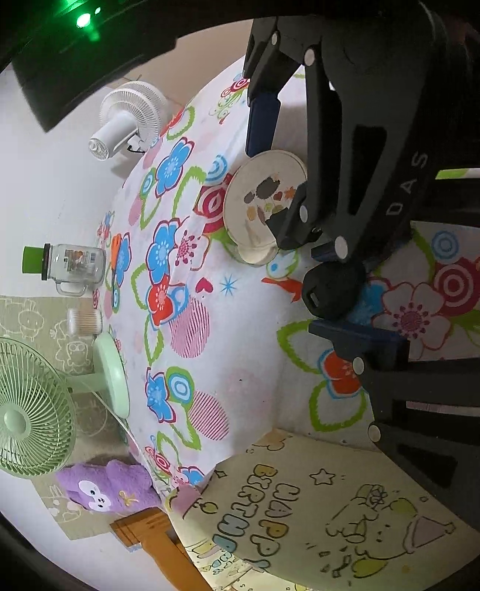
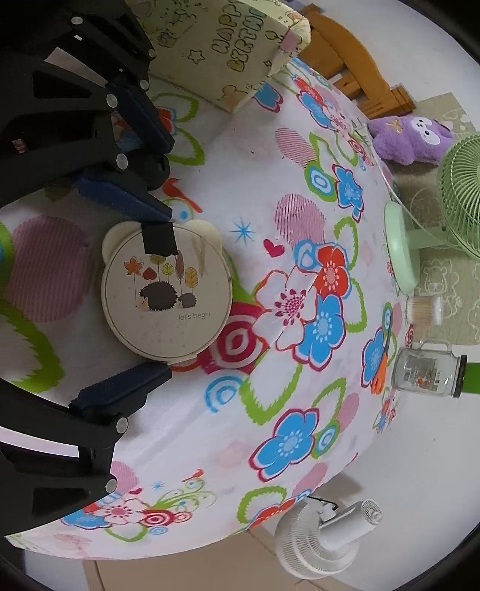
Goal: Organize rigid objects
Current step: 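Carry the key fob with the left tool while the right tool carries the coaster to the box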
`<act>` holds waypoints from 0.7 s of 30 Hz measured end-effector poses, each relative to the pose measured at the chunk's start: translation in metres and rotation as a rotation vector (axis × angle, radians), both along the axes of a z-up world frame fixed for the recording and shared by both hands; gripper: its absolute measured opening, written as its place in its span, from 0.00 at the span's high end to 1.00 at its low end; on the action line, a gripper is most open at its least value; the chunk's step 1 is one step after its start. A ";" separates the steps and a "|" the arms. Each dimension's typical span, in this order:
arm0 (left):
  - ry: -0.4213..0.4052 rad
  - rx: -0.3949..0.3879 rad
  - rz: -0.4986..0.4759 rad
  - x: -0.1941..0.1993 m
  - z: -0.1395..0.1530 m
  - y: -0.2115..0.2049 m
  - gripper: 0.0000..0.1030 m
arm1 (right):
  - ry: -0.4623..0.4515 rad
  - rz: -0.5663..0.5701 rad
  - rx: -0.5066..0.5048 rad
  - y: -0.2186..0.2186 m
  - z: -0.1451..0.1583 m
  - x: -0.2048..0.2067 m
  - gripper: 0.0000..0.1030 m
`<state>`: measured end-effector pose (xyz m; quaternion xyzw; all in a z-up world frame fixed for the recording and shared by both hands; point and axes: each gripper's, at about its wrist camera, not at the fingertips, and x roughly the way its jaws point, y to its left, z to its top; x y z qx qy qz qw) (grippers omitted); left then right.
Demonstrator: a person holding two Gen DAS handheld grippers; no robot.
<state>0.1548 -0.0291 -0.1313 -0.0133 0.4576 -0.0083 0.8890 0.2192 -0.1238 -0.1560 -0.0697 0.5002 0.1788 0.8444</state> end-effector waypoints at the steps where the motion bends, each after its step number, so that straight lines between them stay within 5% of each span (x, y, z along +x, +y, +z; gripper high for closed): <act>1: -0.001 0.001 -0.002 -0.001 0.001 -0.001 0.69 | -0.001 -0.003 0.001 -0.001 0.001 -0.002 0.24; 21: -0.049 0.015 -0.043 -0.043 0.027 -0.015 0.69 | -0.061 -0.037 0.023 -0.023 0.030 -0.049 0.24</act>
